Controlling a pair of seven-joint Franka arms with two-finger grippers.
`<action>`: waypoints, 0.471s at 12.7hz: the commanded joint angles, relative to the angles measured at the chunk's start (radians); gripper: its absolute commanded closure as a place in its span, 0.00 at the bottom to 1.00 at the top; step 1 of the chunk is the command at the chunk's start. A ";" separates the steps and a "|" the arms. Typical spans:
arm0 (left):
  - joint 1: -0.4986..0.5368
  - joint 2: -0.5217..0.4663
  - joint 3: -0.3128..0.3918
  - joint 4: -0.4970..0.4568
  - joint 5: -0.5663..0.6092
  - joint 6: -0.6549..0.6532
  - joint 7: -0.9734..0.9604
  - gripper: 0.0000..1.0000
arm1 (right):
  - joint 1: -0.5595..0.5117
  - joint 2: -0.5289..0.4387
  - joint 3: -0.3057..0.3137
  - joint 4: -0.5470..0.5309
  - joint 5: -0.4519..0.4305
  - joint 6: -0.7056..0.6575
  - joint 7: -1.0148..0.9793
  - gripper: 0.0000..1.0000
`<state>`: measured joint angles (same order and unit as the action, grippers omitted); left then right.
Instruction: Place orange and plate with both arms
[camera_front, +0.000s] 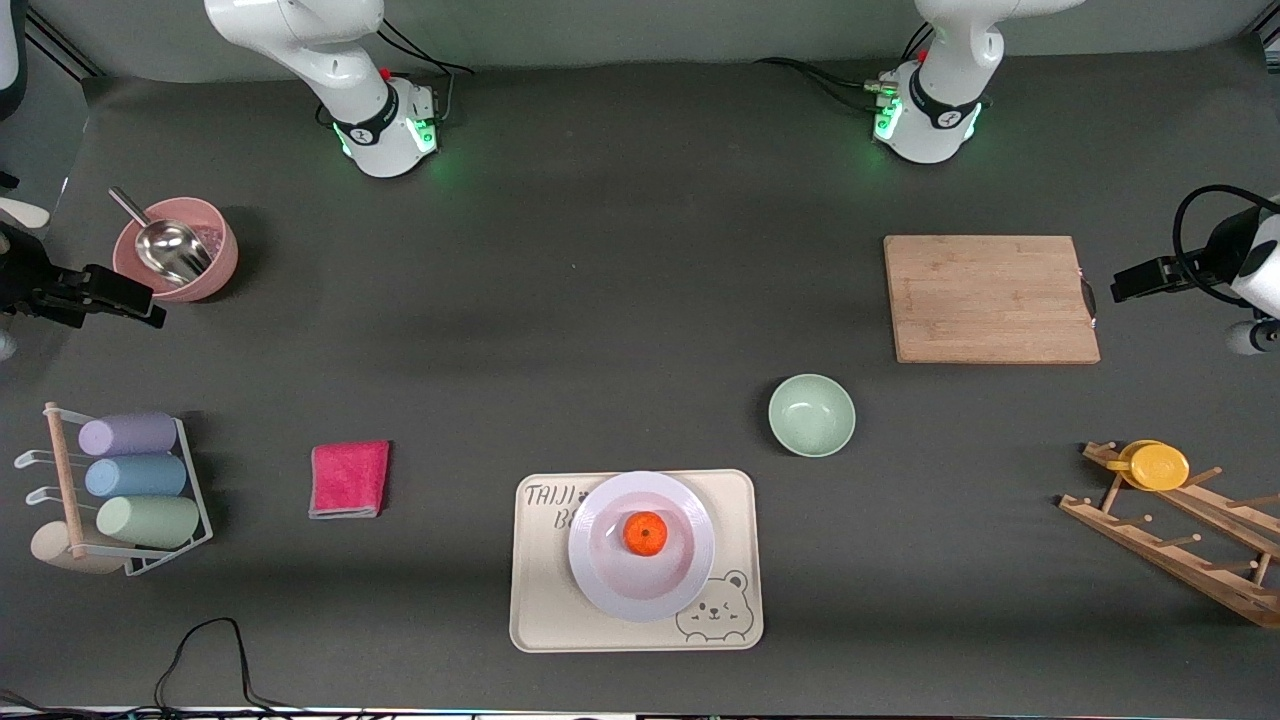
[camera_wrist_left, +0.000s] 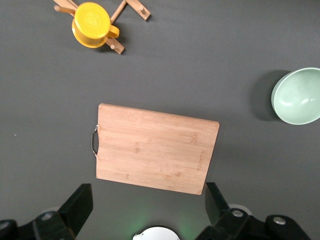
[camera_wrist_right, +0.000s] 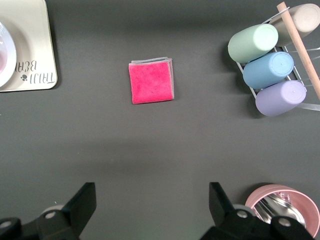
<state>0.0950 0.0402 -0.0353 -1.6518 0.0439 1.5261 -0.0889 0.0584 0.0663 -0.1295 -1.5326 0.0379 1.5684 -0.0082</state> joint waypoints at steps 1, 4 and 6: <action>0.009 -0.014 -0.009 0.035 0.011 -0.026 0.009 0.00 | 0.003 -0.025 0.004 -0.026 -0.026 0.016 0.020 0.00; 0.008 -0.028 -0.009 0.037 0.013 -0.035 0.012 0.00 | 0.003 -0.025 0.004 -0.024 -0.026 0.007 0.024 0.00; 0.009 -0.028 -0.011 0.043 0.013 -0.043 0.014 0.00 | 0.005 -0.026 0.004 -0.024 -0.026 0.005 0.031 0.00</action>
<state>0.0950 0.0221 -0.0355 -1.6222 0.0450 1.5086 -0.0889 0.0583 0.0660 -0.1295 -1.5336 0.0366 1.5692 -0.0079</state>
